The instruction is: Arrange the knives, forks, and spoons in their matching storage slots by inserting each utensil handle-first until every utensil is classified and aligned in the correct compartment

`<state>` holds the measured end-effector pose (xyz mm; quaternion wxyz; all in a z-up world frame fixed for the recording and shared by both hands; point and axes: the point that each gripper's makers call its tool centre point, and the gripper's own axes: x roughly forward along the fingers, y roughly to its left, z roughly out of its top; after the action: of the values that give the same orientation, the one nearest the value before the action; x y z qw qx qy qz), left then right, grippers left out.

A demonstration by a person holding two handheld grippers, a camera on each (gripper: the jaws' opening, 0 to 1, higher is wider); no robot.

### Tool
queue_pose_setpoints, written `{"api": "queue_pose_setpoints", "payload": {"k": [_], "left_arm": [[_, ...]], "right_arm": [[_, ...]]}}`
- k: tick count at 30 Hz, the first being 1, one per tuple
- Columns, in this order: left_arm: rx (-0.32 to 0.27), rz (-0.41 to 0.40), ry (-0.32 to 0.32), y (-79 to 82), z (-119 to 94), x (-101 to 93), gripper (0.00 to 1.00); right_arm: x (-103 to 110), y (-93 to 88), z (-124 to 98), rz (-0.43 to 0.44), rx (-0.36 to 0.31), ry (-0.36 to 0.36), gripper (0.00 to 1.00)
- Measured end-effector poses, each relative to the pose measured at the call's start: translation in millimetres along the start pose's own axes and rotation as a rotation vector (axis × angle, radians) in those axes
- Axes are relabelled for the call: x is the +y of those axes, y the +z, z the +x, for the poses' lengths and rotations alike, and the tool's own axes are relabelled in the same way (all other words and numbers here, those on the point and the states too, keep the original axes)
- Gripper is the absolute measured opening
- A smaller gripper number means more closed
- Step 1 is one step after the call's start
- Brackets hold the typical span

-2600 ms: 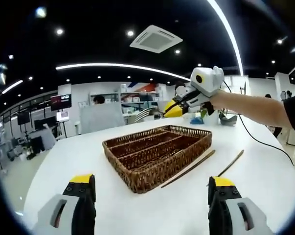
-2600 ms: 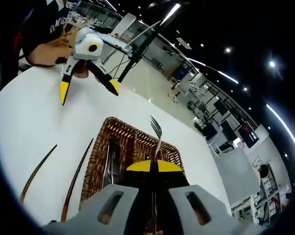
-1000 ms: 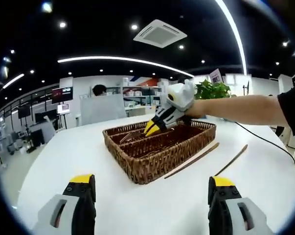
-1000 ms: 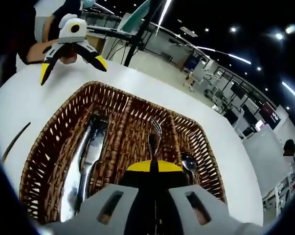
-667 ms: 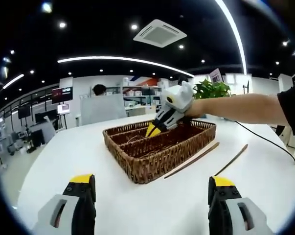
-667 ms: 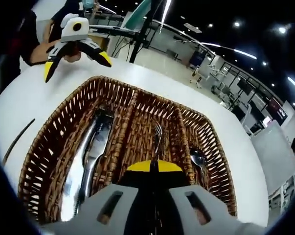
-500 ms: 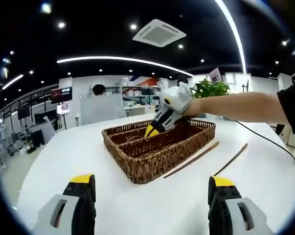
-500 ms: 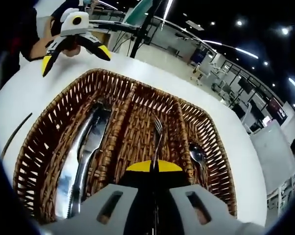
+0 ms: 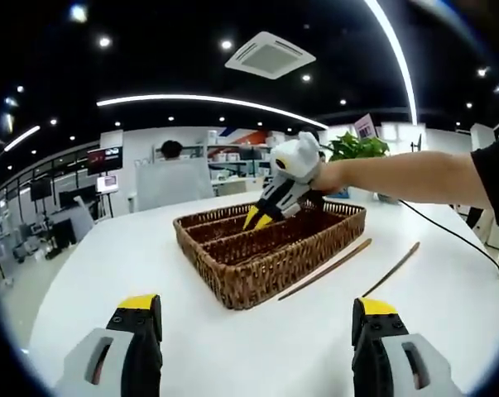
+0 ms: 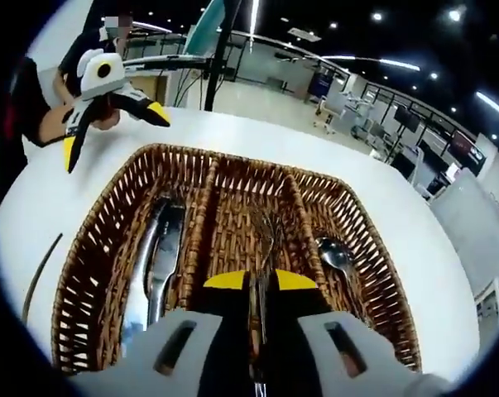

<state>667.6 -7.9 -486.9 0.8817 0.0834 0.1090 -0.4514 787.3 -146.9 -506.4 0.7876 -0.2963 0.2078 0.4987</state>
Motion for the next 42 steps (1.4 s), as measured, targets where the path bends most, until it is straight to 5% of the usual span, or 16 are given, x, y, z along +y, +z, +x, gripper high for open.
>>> {"api": "queue_pose_setpoints", "payload": {"k": [8,11,12,14,19,27,31,37,42], "left_arm": [[0.006,0.003,-0.001,-2.4,0.8,-0.6,1.00],[0.006,0.003,0.000,-2.9,1.5,-0.5,1.00],[0.005,0.002,0.000,-3.1,1.7,-0.4,1.00],[0.012,0.005,0.001,-4.4,1.7,-0.5,1.00],[0.000,0.007,0.001,-0.4,0.4,-2.0,1.00],[-0.006,-0.002,-0.004,0.3,1.4,-2.8,1.00],[-0.018,-0.016,-0.001,0.8,1.5,-0.5,1.00],[-0.065,-0.017,0.006,10.1,-1.2,0.4,1.00],[-0.118,-0.023,0.007,21.3,-6.3,-1.1,1.00]], "right_arm": [[5.8,-3.2,2.8,0.011,0.024,0.005,0.00],[-2.5,-4.8,-0.7,-0.088,0.071,-0.040,0.00],[-4.2,2.3,-1.5,-0.121,0.041,-0.035,0.00],[-19.1,-2.3,-6.6,-0.217,0.110,-0.119,0.00],[7.8,-4.6,-0.2,-0.108,0.099,-0.008,0.00],[-12.0,4.7,-7.3,0.069,0.046,-0.078,0.00],[-19.7,11.4,-12.7,0.175,-0.004,-0.125,0.15],[-12.1,35.9,-43.0,0.154,-0.098,-0.194,0.49],[-2.9,82.3,-110.2,0.130,-0.246,-0.332,0.78]]}}
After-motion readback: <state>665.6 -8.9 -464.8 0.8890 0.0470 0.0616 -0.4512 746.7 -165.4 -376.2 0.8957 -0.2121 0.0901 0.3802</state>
